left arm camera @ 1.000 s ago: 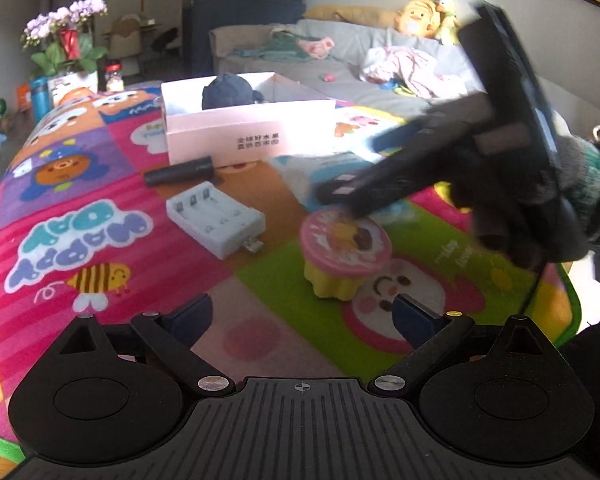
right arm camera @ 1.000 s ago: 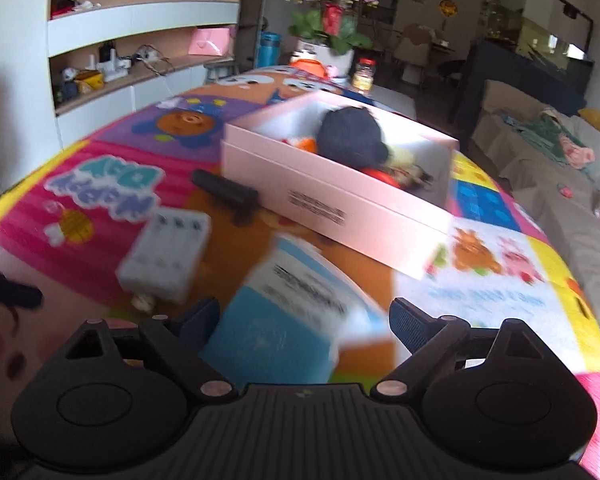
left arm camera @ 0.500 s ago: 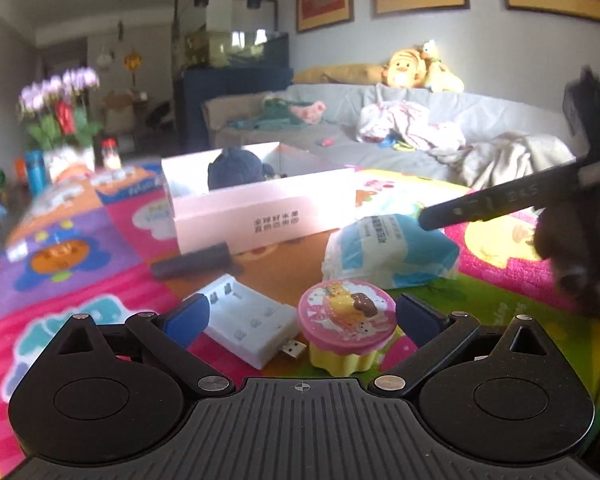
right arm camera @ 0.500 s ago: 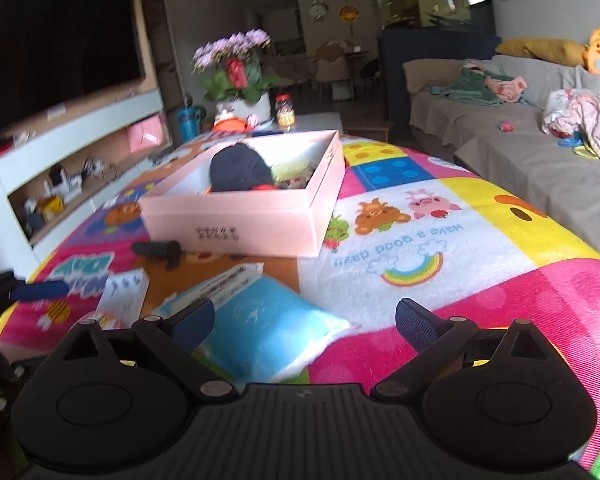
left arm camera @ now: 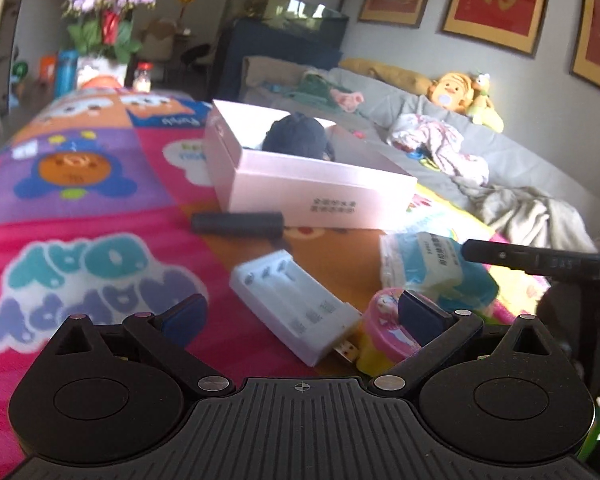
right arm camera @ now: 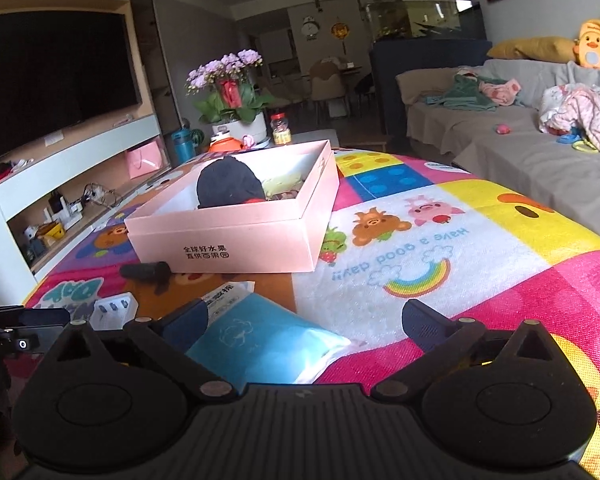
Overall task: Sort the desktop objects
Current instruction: 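Move the right gripper to the blue wipes pack and grasp it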
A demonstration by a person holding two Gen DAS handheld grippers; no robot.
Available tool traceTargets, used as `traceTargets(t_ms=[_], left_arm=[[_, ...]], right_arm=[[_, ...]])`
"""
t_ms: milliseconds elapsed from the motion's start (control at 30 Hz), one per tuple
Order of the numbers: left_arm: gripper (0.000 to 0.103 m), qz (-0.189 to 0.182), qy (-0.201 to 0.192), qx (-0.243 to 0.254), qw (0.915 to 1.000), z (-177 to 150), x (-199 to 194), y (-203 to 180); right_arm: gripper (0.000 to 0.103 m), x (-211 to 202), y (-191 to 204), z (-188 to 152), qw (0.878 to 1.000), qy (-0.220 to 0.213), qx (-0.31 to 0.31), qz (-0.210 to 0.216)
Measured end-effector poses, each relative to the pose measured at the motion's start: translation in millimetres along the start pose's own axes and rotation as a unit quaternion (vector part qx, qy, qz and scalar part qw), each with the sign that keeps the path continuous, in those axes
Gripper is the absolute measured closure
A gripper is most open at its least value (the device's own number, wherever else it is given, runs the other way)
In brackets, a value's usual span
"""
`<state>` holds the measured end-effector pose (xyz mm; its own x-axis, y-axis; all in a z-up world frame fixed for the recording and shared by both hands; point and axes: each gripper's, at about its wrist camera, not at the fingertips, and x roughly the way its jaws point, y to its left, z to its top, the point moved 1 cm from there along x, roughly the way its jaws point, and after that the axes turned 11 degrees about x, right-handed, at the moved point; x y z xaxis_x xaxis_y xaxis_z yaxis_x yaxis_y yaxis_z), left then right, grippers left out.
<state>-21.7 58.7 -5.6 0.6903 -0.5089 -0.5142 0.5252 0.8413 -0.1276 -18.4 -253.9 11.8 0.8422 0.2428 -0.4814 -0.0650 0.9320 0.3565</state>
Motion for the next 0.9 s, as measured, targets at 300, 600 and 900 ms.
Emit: traceTargets(t_ms=[300,600,900], left_arm=[[0.0,-0.041,0.024,0.057,0.9972,-12.6,-10.2,-57.5],[0.0,-0.007,0.042,0.097,0.9944,-8.8,-23.4,-80.9],[0.0,0.056,0.03,0.177,0.9821,-7.8,-29.1,-107.9]], right_arm=[[0.0,-18.1,-23.8,3.2,1.0,0.005,0.009,-0.002],[0.0,-12.6,15.9,8.0,0.992,0.054,-0.112,0.038],[0.0,9.8,23.5,7.9,0.981,0.166,-0.048,0.088]])
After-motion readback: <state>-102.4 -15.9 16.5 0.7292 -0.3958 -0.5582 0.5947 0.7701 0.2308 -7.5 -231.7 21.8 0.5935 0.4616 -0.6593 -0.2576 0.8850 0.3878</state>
